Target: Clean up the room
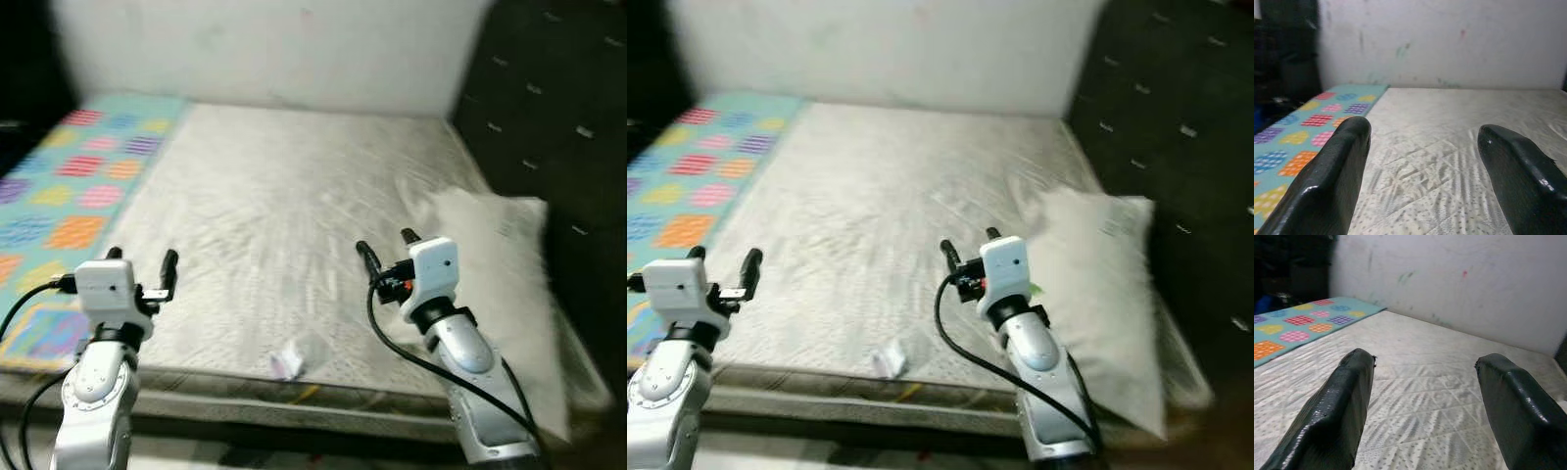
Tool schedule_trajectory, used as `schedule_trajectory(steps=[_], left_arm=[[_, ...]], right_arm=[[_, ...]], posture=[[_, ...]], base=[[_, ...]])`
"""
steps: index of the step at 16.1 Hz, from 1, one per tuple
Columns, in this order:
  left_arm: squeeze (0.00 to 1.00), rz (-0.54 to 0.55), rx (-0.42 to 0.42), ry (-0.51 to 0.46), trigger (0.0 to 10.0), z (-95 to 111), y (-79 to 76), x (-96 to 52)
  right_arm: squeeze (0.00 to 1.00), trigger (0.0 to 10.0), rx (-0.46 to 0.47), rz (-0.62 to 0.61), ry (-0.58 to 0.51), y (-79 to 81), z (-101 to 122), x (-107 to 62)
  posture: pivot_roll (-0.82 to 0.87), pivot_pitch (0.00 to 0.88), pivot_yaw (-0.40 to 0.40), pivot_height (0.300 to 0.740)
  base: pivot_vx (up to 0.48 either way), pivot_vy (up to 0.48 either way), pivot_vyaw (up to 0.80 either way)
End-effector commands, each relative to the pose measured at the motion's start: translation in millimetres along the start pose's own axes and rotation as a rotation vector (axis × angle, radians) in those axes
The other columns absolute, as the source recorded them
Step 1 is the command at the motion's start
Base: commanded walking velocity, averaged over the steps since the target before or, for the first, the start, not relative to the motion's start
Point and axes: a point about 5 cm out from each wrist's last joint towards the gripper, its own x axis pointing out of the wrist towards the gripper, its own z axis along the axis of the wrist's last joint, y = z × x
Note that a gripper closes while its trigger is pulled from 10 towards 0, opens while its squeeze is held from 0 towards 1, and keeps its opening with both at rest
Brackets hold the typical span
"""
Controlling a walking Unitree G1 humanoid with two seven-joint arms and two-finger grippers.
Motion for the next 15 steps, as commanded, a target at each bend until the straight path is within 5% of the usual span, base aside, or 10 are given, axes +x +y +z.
schedule_trajectory(steps=[1,7,9,15], left_arm=[[0.00,-0.020,-0.004,0.002,10.0,1,-3.0,0.4],[0.00,-0.052,-0.055,0.015,10.0,-1,-3.1,-3.6],[0.00,-0.058,-0.057,0.017,10.0,-1,-2.9,-4.5],[0.00,-0.081,-0.085,0.027,10.0,-1,-5.7,-4.6]], right_arm=[[0.00,10.0,-0.006,-0.026,-0.009,-5.1,3,-0.7],[0.00,10.0,-0.025,-0.078,0.049,-6.1,1,1.2],[0.00,10.0,-0.107,-0.127,0.007,-14.2,7,-0.4],[0.00,10.0,-0.078,-0.173,0.072,-33.0,-1,-6.9]], posture=[[-0.06,0.000,-0.037,0.740],[-0.05,0.000,-0.040,0.740],[-0.05,0.000,-0.041,0.740],[-0.05,0.000,-0.041,0.740]], base=[[0.000,0.000,0.00],[0.000,0.000,0.00],[0.000,0.000,0.00],[0.000,0.000,0.00]])
